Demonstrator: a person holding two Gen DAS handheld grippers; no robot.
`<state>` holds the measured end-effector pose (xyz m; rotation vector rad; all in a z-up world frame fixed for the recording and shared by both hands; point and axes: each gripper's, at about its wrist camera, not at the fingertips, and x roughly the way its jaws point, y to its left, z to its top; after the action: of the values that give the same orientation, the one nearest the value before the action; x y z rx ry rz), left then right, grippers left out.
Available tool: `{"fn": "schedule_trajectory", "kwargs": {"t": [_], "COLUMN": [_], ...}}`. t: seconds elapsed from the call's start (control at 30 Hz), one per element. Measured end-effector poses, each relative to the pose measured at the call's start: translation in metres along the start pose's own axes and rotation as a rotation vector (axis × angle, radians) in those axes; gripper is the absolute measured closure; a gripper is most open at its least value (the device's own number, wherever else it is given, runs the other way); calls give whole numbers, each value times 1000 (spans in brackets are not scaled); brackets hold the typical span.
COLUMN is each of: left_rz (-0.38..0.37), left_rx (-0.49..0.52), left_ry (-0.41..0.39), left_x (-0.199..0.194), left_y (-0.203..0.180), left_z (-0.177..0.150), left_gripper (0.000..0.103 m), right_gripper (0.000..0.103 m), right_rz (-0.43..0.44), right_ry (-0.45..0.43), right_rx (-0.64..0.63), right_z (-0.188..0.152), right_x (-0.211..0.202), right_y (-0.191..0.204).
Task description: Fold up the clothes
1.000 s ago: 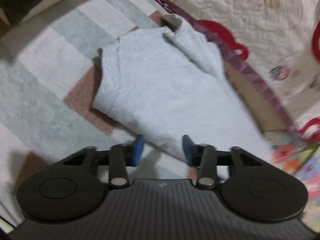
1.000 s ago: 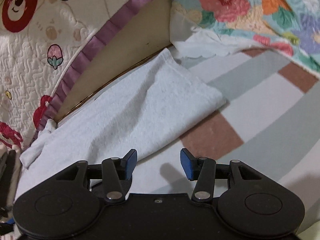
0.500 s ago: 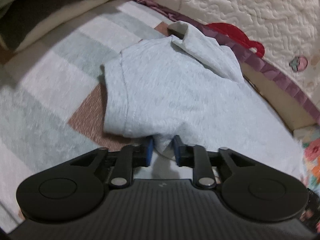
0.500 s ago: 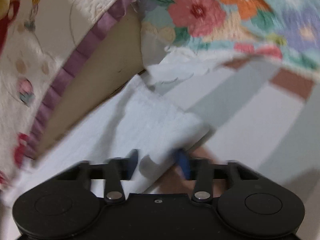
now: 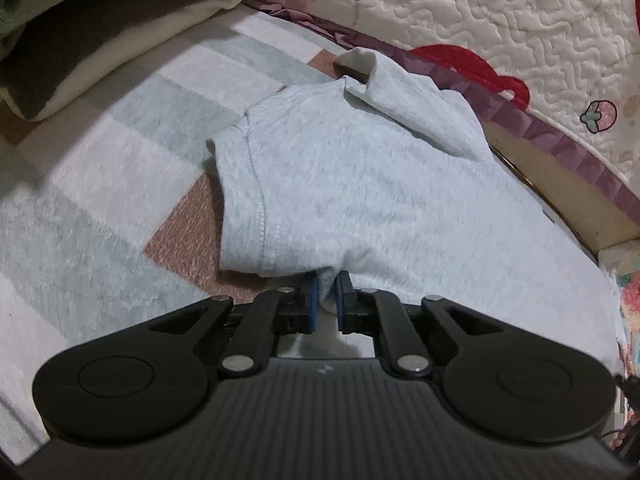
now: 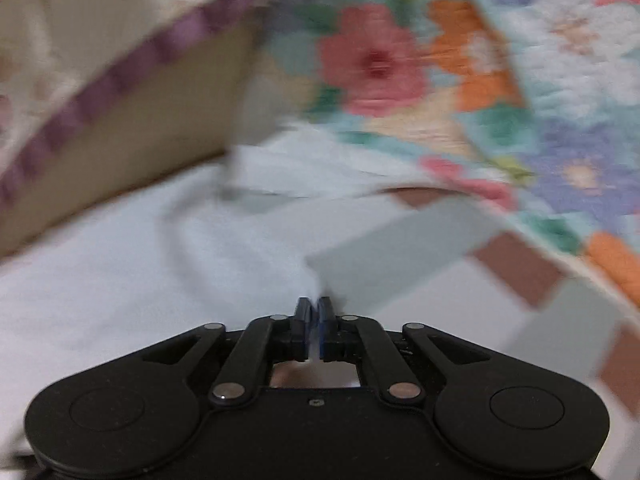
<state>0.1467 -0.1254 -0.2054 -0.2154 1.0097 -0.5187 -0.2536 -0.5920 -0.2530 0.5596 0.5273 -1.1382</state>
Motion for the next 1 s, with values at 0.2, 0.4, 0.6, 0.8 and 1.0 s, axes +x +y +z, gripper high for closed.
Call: {"fn": "schedule_trajectory", "kwargs": {"t": [0.2, 0.4, 0.6, 0.8, 1.0], "left_rz": [-56, -130, -152, -171, -151], "left_rx": [85, 146, 110, 64, 33], "left_ry": [-103, -220, -238, -230, -192], "left_x": [-12, -33, -39, -44, -45], "left_y": [-19, -45, -49, -38, -24], "left_z": [16, 45, 45, 42, 32], "left_gripper": [97, 99, 99, 99, 99], "right_gripper": [99, 45, 42, 37, 94], "right_rz": [77, 351, 553, 576, 430], "right_ry": [-44, 144, 402, 412, 237], "right_rx": [249, 403, 592, 645, 567], "right_z": [6, -29, -64, -76, -68], "right_x": [-22, -53, -52, -35, -22], "right_y": [-52, -20, 54, 104, 120]}}
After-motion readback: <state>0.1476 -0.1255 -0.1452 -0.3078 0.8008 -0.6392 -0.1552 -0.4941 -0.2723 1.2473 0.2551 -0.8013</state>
